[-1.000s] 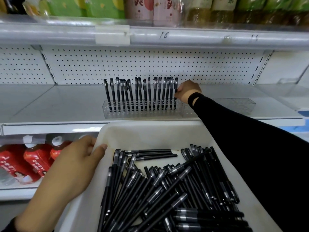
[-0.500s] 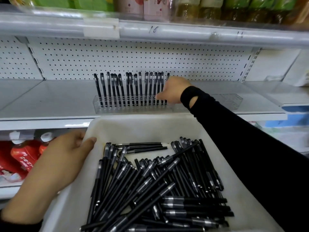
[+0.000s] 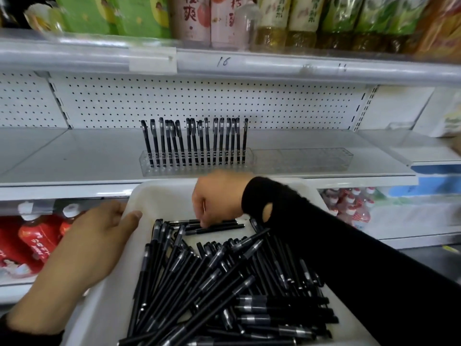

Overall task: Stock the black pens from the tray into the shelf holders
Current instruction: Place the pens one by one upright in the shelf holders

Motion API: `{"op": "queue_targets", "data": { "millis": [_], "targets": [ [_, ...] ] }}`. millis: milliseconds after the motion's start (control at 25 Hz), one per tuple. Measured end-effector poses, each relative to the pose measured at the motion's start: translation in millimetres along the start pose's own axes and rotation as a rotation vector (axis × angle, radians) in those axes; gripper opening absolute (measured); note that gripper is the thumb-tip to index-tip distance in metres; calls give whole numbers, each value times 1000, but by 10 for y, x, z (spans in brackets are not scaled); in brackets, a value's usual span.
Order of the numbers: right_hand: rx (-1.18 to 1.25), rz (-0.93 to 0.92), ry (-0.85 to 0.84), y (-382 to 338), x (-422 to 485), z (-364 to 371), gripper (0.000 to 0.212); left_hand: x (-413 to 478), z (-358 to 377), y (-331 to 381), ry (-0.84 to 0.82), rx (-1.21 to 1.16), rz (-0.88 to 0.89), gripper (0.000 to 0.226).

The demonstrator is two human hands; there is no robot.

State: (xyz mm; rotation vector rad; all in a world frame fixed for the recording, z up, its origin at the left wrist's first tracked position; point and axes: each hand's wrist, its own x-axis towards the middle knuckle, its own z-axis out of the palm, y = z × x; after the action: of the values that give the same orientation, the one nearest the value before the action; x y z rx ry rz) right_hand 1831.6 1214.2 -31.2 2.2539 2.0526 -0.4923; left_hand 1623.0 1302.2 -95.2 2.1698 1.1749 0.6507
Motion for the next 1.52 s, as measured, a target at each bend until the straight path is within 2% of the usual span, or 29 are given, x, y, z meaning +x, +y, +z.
{"op": "queue_targets", "data": {
  "millis": [160,240,520,600,680,840,1160,1240,1520],
  "targets": [
    [-291,11,-27,-3,103,330,6,2,7,13,27,-7,-4,19],
    [-388,18,-3,-32,95,359,28,-6,-5,-7,10,-36,-31,19],
    [-407,21,-2,-2,97,407,32,-37,-7,23,15,-24,-19,20],
    [-339,-6,-17,17,97,340,30,-40,-16,26,16,-19,-26,19],
    [-214,-15,-47,33,92,203,19,-40,-32,35,21,-45,-29,17],
    [126,38,-214,151,35,-168,15,-89,-49,99,23,-64,-44,18],
    [435,4,-86,341,-6,-321,11,-108,-65,95,27,-72,-43,18],
    [489,-8,-75,402,-27,-270,16,-114,-76,96,21,-80,-38,19],
    [648,-55,-52,504,-100,-150,11,-88,-50,118,9,-93,-52,17]
  ]
}}
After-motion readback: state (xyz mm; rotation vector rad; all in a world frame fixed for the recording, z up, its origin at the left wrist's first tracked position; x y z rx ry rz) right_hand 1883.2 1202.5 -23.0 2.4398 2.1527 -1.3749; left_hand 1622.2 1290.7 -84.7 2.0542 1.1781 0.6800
